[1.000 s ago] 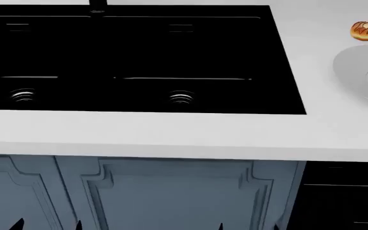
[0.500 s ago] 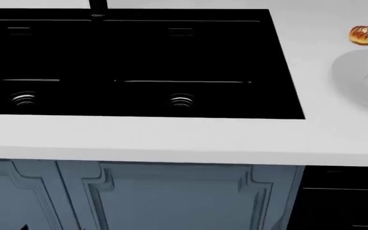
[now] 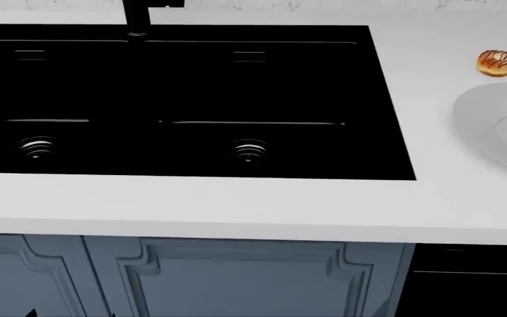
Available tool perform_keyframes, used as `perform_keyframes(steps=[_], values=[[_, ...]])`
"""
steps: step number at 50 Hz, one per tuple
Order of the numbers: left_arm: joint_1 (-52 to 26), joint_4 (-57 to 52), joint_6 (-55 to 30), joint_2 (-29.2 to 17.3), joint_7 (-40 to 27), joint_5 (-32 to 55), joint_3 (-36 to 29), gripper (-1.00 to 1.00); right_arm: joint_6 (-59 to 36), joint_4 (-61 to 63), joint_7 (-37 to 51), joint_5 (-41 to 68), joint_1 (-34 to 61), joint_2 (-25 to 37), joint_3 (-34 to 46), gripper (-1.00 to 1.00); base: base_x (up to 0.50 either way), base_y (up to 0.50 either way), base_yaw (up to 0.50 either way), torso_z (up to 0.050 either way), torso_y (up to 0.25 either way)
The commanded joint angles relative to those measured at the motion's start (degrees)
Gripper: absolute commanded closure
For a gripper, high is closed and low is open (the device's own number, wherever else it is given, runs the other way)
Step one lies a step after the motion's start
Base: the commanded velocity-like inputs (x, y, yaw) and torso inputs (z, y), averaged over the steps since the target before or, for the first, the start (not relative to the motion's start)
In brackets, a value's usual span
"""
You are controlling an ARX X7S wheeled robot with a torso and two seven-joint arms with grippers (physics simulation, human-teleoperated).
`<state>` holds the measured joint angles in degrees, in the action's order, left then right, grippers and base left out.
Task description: Place the pastries on the plates.
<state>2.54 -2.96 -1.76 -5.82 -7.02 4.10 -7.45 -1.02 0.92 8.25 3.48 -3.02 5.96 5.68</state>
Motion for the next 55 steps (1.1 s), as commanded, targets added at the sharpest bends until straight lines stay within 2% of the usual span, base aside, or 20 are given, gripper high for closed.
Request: perform_keyframes(steps=[1, 13, 15, 17, 20, 21, 23, 25, 27, 29, 30, 35, 37, 40, 42, 46, 50, 55], values=[[-0.1, -0.5, -0.7, -0.8, -0.7, 0.9, -0.7, -1.00, -0.5, 0.6, 1.0, 0.5, -0.4, 0.7, 0.8, -1.00, 0.00, 0.00, 0.00, 0.050, 0.000], [-1.8, -1.3, -1.7, -1.5, -1.0, 1.6, -1.3, -1.00, -1.4, 0.7, 1.5, 0.7, 1.5, 1.3, 1.6, -1.00, 0.00, 0.00, 0.00, 0.050, 0.000], [-1.7, -4.4, -4.1, -1.7, -0.1, 3.7, -1.2, -1.00, -3.4, 3.0, 1.4, 1.3, 2.1, 1.6, 1.5, -1.00, 0.00, 0.00, 0.00, 0.025, 0.000], [-2.2, -11.6, -10.0, -2.7, -0.1, 4.8, -1.4, -1.00, -8.0, 8.6, 1.8, 1.0, 2.8, 2.4, 1.8, -1.00, 0.00, 0.00, 0.00, 0.000, 0.000], [-5.8, -26.7, -28.8, -6.2, 0.5, 14.8, 1.8, -1.00, -17.8, 22.3, 2.0, 0.7, 3.4, 5.1, 1.2, -1.00, 0.00, 0.00, 0.00, 0.000, 0.000], [-6.6, -29.0, -31.7, -7.2, 0.2, 15.6, 2.1, -1.00, -19.5, 24.8, 2.1, 1.1, 3.4, 5.6, 0.6, -1.00, 0.00, 0.00, 0.00, 0.000, 0.000], [-10.8, -35.6, -42.8, -9.1, -1.6, 22.0, 6.6, -1.00, -29.0, 35.1, 1.3, 3.7, 4.5, 8.2, -2.0, -1.00, 0.00, 0.00, 0.00, 0.000, 0.000], [-14.1, -39.1, -49.8, -10.8, -3.0, 25.6, 9.7, -1.00, -38.8, 42.0, 1.0, 6.7, 7.2, 9.9, -5.0, -1.00, 0.00, 0.00, 0.00, 0.000, 0.000], [-18.7, -42.6, -60.6, -11.1, -4.1, 35.6, 16.5, -1.00, -47.8, 47.4, 0.7, 9.1, 10.5, 11.7, -7.6, -1.00, 0.00, 0.00, 0.00, 0.000, 0.000], [-21.7, -43.5, -66.3, -11.7, -5.5, 39.8, 19.8, -1.00, -52.5, 50.8, 0.3, 10.9, 12.3, 12.7, -9.4, -1.00, 0.00, 0.00, 0.00, 0.000, 0.000], [-23.9, -44.1, -70.4, -11.6, -6.8, 43.6, 23.6, -1.00, -58.2, 53.7, -0.2, 13.3, 14.5, 12.9, -11.7, -1.00, 0.00, 0.00, 0.00, 0.000, 0.000], [-27.5, -48.0, -78.6, -12.2, -10.3, 51.4, 30.1, -1.00, -71.0, 58.9, -1.4, 20.6, 20.6, 12.8, -18.5, -1.00, 0.00, 0.00, 0.00, 0.000, 0.000], [-27.7, -48.5, -80.1, -12.8, -11.6, 52.0, 30.8, -1.00, -70.4, 59.0, 2.5, 32.7, 20.8, 14.1, -24.5, -1.00, 0.00, 0.00, 0.00, 0.000, 0.000], [-27.7, -49.3, -81.5, -13.2, -12.7, 53.7, 31.8, -1.00, -67.9, 58.9, 7.3, 36.5, 19.3, 17.3, -23.6, -1.00, 0.00, 0.00, 0.00, 0.000, 0.000], [-29.0, -50.9, -86.4, -12.5, -15.1, 59.5, 35.4, -1.00, -66.2, 59.0, 11.0, 39.9, 18.5, 19.5, -23.4, -1.00, 0.00, 0.00, 0.00, 0.000, 0.000], [-29.9, -49.6, -87.7, -13.3, -18.9, 64.0, 36.4, -1.00, -63.5, 58.9, 17.6, 48.2, 18.2, 23.1, -23.6, -1.00, 0.00, -0.17, 0.00, 0.000, 0.000], [-30.4, -47.7, -87.4, -14.3, -23.2, 69.5, 37.0, -1.00, -61.4, 58.3, 19.6, 48.1, 17.8, 24.7, -22.8, -1.00, 0.00, -0.50, 0.00, 0.000, 0.000], [-30.6, -46.9, -86.0, -15.4, -25.3, 71.5, 36.0, -1.00, -60.1, 57.5, 19.9, 47.6, 17.1, 25.0, -22.0, -1.00, 0.00, -0.50, 0.00, 0.000, 0.000]])
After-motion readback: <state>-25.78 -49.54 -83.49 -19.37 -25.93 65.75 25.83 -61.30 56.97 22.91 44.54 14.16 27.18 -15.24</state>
